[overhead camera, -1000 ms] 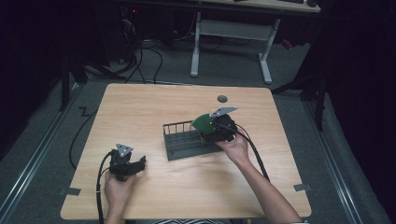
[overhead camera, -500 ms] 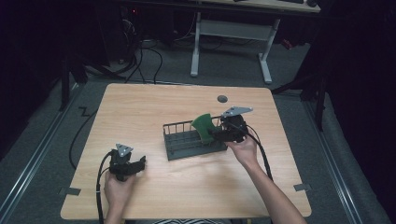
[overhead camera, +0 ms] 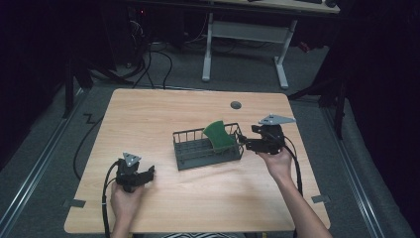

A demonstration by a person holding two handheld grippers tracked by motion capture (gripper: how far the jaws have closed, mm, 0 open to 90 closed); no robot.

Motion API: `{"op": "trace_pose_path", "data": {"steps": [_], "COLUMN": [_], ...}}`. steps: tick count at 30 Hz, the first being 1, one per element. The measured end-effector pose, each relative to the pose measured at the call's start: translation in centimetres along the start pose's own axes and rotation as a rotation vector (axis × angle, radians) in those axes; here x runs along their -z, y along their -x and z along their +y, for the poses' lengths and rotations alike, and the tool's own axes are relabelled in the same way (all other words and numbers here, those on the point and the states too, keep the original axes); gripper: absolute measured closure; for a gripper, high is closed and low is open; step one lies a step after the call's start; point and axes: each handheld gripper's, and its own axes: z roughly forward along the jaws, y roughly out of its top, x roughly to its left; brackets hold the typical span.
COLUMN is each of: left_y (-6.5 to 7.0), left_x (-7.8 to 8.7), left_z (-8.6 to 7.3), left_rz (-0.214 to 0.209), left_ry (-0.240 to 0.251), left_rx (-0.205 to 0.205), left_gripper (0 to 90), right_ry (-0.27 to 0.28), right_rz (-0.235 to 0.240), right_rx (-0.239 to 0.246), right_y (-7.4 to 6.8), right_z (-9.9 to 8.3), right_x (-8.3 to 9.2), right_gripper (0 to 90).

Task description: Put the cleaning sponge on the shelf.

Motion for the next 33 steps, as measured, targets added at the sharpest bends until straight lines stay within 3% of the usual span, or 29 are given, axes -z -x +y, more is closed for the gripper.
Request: {"op": "trace_pose_path", "data": {"steps": [5, 17, 33], "left_y": [0.0, 0.1, 0.1], "left_x": [0.0, 0.0, 0.0], "left_z": [0.0, 0.0, 0.0], "left_rz": [0.001, 0.005, 0.005], "left_ry": [-0.002, -0.003, -0.005], "left_rx": [-0.002, -0.006, -0.011], "left_gripper": [27.2, 27.1, 27.1], "right_ry": [0.014, 0.045, 0.061], "right_rz": [-0.038, -0.05, -0.058], "right_rx": [-0.002, -0.058, -0.13], "right_y": [0.7, 2.0, 2.7], "right_z": [-0.8, -3.8, -7.8], "right_x": [1.7, 4.0, 5.0], "right_gripper": [33.0, 34.5, 35.8]}}
